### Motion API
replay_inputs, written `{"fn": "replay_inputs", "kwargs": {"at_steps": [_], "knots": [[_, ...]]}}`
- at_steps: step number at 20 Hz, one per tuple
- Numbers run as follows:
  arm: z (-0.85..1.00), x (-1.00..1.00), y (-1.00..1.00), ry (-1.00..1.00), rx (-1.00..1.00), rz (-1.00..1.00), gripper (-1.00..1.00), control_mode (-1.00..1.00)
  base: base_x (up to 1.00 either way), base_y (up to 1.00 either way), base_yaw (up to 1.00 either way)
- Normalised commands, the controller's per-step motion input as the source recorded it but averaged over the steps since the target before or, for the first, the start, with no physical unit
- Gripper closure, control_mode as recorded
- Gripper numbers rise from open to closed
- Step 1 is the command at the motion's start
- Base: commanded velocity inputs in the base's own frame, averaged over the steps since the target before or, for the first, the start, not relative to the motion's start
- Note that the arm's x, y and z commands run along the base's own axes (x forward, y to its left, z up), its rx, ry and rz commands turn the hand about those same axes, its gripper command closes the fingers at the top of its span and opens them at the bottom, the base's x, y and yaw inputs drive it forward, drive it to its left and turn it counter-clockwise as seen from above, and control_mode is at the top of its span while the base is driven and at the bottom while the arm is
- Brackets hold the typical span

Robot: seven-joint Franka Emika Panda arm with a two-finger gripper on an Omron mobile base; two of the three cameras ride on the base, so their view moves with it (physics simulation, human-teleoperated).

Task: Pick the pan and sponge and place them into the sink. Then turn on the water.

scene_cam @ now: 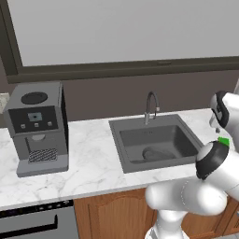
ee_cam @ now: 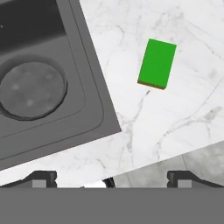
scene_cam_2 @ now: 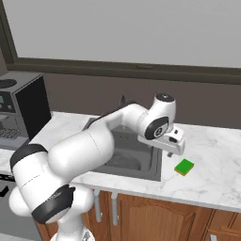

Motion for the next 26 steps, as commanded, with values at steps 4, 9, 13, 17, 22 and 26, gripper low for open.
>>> {"fn": "replay_inputs", "kwargs": {"at_steps": [4,9,13,17,22,26], "knots": [[-0.12,0.07,-0.13,0.00,0.00,0.00,-1.00,-1.00,0.00,0.00,0.00],[-0.08,0.05,-0.12,-0.01,0.00,0.00,-1.00,-1.00,0.00,0.00,0.00],[-0.06,0.06,-0.12,0.00,0.00,0.00,-1.00,-1.00,0.00,0.00,0.00],[-0.07,0.06,-0.12,-0.01,0.00,0.00,-1.00,-1.00,0.00,0.00,0.00],[-0.07,0.06,-0.11,-0.01,0.00,0.00,-1.00,-1.00,0.00,0.00,0.00],[-0.07,0.05,-0.11,-0.02,0.00,0.00,-1.00,-1.00,0.00,0.00,0.00]]}}
